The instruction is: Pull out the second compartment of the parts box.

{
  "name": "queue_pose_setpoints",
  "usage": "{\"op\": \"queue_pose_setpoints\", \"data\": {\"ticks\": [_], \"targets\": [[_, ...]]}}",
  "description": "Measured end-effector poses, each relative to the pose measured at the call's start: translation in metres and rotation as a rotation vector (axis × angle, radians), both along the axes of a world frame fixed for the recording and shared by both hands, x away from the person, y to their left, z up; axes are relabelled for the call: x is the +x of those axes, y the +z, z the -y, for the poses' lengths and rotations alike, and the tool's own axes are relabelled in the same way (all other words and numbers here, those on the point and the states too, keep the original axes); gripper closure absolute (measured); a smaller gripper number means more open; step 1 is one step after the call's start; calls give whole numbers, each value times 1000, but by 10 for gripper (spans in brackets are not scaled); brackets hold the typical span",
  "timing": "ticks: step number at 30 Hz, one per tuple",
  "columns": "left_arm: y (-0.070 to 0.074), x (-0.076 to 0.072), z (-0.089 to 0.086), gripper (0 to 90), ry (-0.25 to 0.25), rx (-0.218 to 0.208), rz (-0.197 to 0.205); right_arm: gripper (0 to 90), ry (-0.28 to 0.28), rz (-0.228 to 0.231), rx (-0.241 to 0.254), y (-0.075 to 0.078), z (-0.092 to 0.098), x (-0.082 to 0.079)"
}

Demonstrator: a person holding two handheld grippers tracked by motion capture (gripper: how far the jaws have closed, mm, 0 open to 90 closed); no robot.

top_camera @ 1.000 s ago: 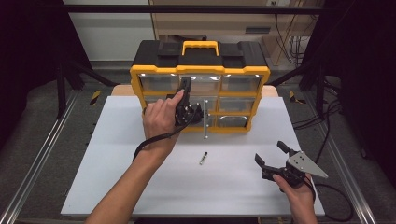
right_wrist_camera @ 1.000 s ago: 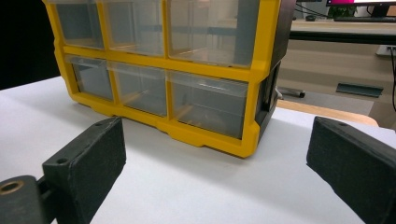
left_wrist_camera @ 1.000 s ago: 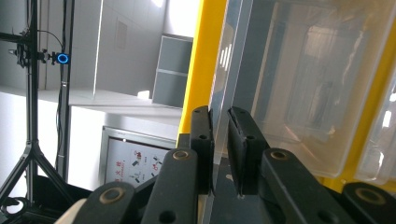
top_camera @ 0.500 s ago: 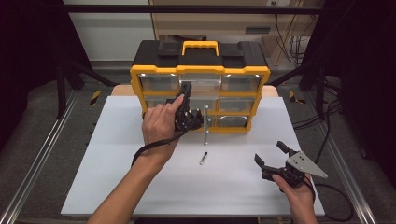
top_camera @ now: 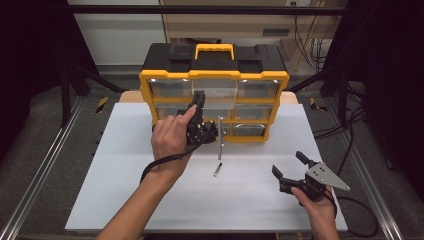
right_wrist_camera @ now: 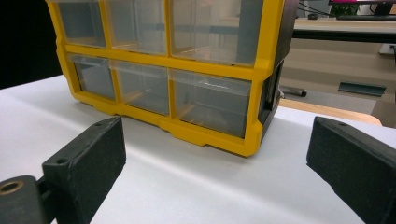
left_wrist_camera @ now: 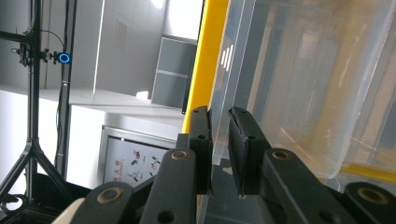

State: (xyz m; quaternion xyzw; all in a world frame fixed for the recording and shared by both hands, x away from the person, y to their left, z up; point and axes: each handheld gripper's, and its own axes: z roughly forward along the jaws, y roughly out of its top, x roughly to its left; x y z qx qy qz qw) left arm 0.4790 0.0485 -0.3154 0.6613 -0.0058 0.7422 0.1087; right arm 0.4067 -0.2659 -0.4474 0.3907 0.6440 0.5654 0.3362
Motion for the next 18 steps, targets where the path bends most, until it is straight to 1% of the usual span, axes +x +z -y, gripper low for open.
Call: {"op": "queue_pose_setpoints", "data": {"ticks": [5, 17, 18], "targets": [[0, -3, -1, 791, -2, -6, -2, 50, -3, 3, 2, 0, 1, -1], [0, -8, -1, 790, -2, -4, -3, 50, -4, 3, 3, 0, 1, -1], [0, -9, -1, 790, -3, -10, -5, 50, -3, 4, 2, 1, 1, -1]]}}
